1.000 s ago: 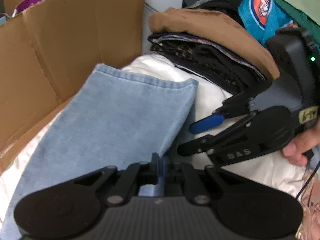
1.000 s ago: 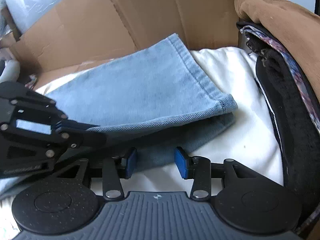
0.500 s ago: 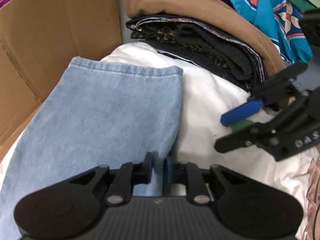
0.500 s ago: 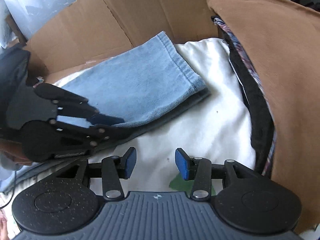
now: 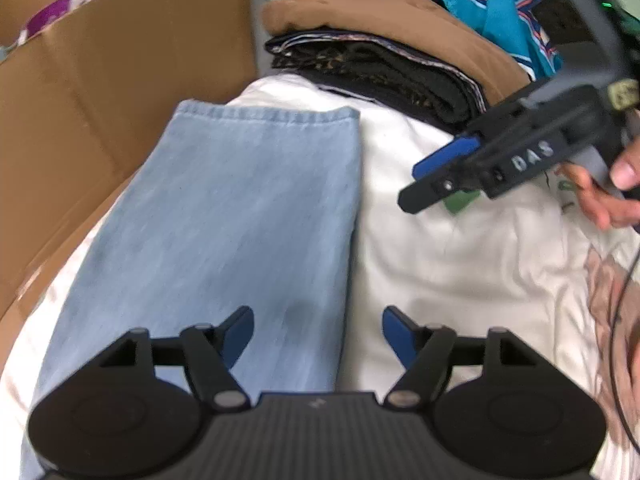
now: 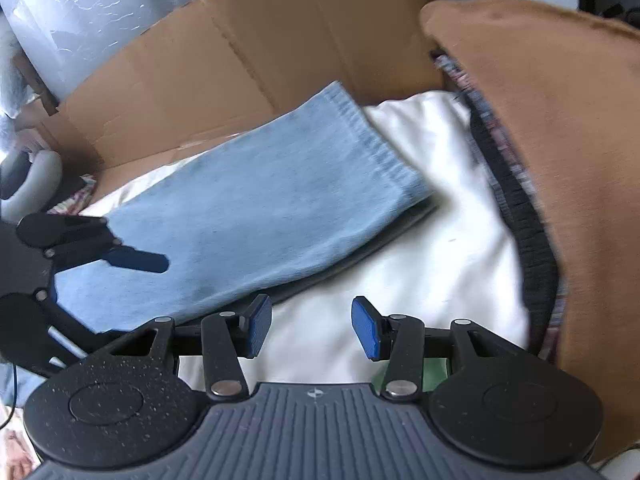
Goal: Fold clothes
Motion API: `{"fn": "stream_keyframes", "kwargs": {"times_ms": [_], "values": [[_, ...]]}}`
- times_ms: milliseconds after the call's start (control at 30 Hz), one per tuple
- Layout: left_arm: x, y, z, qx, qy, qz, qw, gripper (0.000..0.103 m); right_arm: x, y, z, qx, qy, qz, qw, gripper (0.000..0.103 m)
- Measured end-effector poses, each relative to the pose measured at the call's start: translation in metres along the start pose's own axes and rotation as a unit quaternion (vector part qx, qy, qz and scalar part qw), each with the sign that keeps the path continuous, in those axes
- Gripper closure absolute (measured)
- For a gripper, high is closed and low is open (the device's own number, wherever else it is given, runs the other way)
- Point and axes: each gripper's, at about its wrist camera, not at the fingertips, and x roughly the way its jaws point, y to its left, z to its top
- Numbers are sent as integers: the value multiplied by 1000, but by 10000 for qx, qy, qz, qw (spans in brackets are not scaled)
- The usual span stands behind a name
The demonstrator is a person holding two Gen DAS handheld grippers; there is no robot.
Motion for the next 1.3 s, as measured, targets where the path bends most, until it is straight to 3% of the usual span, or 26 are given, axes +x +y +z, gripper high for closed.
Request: {"fn": "stream_keyframes", "kwargs": {"times_ms": [167,500,667,767,1033,1233,1300], "values": [[-22,7,-27,-120,32,253,9996,26,9,16,-3,-298,110,281,9991,52],[-34,22,-76,-616,415,407,9964,26,23,48,-11,-1033,206,427,9935,52],[-38,11,-103,-496,559,587,9955,27,30,67,-16,-1303,349,623,9889,52],[-47,13,-113,-612,427,777,9942,35,35,81,-19,-1529,425,755,9844,52],[-67,29,-121,-1210,130,997,9875,35,50,118,-20,-1842,521,982,9766,52],[-76,40,-129,-1533,-100,1136,9816,40,55,131,-14,-1715,507,1097,9778,52],[-71,43,-132,-1581,35,1072,9816,40,60,136,-18,-1779,613,1051,9765,52]]}}
